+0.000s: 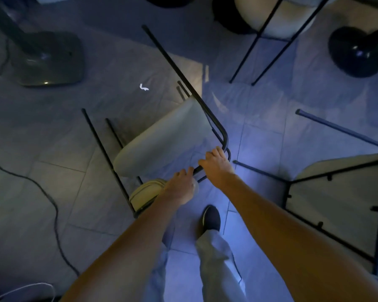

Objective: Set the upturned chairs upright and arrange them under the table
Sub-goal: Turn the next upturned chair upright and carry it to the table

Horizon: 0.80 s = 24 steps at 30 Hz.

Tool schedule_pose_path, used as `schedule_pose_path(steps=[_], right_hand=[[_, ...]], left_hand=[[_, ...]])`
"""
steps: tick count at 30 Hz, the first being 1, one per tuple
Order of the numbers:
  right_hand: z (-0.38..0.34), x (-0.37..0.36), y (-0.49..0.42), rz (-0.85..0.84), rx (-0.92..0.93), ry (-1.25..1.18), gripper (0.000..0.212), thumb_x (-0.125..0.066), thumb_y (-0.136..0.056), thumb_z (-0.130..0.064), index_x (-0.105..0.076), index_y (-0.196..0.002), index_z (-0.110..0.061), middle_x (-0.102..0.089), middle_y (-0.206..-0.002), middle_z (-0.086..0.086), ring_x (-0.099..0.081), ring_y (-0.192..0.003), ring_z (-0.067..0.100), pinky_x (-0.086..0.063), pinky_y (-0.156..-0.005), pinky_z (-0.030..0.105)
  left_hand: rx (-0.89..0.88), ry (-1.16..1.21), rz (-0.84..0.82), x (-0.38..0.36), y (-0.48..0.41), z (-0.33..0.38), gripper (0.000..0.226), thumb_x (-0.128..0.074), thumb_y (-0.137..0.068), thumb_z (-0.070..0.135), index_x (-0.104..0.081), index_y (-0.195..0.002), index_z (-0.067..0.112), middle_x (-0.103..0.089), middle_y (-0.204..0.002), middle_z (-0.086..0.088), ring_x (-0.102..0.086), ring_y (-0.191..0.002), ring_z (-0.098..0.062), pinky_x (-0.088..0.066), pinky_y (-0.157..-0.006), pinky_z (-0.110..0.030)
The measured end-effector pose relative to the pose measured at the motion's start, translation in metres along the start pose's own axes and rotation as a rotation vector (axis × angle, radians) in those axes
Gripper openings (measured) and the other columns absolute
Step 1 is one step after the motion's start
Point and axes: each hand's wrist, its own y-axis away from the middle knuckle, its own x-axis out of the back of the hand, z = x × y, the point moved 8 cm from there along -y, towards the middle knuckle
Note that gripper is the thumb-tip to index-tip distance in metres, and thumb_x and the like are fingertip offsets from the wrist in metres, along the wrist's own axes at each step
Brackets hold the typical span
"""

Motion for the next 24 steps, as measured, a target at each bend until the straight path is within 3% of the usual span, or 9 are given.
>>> schedule_pose_path(steps=[5, 7, 12, 16, 19, 24], right_hand=[[-0.012, -0.021, 0.01, -0.043, -0.107, -0.094, 0.034, -0.047, -0.094, -0.006, -0.058, -0.126, -0.013, -0.055, -0.122, 0.013, -0.041, -0.125, 0.036, 0.006, -0.12, 0.056], [-0.02, -0.038, 0.022, -0.101, -0.126, -0.124, 0.036, -0.048, -0.093, -0.006, -0.057, -0.127, -0.012, -0.055, -0.123, 0.012, -0.041, -0.126, 0.036, 0.007, -0.118, 0.056], [-0.03, -0.057, 0.043, -0.01, -0.115, -0.134, 0.04, -0.049, -0.091, -0.008, -0.054, -0.13, -0.011, -0.059, -0.121, 0.01, -0.043, -0.125, 0.033, 0.007, -0.12, 0.051], [-0.026, -0.056, 0.041, 0.029, -0.145, -0.141, 0.034, -0.051, -0.089, -0.007, -0.056, -0.123, -0.006, -0.059, -0.118, 0.016, -0.043, -0.125, 0.036, 0.002, -0.122, 0.051], [-0.032, -0.065, 0.049, 0.117, -0.14, -0.204, 0.041, -0.054, -0.087, -0.006, -0.054, -0.128, -0.001, -0.052, -0.128, 0.024, -0.038, -0.129, 0.041, -0.002, -0.122, 0.051], [-0.074, -0.081, 0.066, 0.311, -0.08, -0.289, 0.051, -0.058, -0.08, -0.004, -0.052, -0.131, -0.001, -0.045, -0.136, 0.027, -0.038, -0.128, 0.044, -0.027, -0.115, 0.05]], left_hand=[[-0.102, -0.143, -0.022, -0.017, 0.028, -0.024, 0.064, -0.051, -0.098, 0.022, -0.02, -0.154, 0.019, -0.036, -0.148, -0.013, -0.04, -0.131, -0.036, -0.04, -0.103, -0.048], [-0.126, -0.226, -0.056, -0.028, 0.045, -0.033, 0.062, -0.049, -0.098, 0.021, -0.022, -0.154, 0.021, -0.038, -0.147, -0.013, -0.04, -0.131, -0.035, -0.036, -0.107, -0.047], [-0.149, -0.247, -0.03, -0.045, 0.069, -0.047, 0.052, -0.044, -0.098, 0.018, -0.031, -0.148, 0.018, -0.042, -0.138, -0.013, -0.045, -0.124, -0.031, -0.037, -0.102, -0.039], [-0.154, -0.245, 0.094, -0.052, 0.074, -0.044, 0.056, -0.046, -0.097, 0.022, -0.029, -0.149, 0.016, -0.041, -0.139, -0.012, -0.047, -0.123, -0.029, -0.042, -0.099, -0.038], [-0.119, -0.193, 0.127, -0.069, 0.081, -0.042, 0.071, -0.05, -0.095, 0.03, -0.015, -0.155, 0.017, -0.03, -0.149, -0.014, -0.042, -0.129, -0.033, -0.044, -0.1, -0.042], [-0.1, -0.157, 0.195, -0.095, 0.111, -0.031, 0.078, -0.059, -0.09, 0.027, -0.016, -0.155, 0.024, -0.005, -0.16, -0.011, -0.034, -0.137, -0.034, -0.047, -0.101, -0.045]])
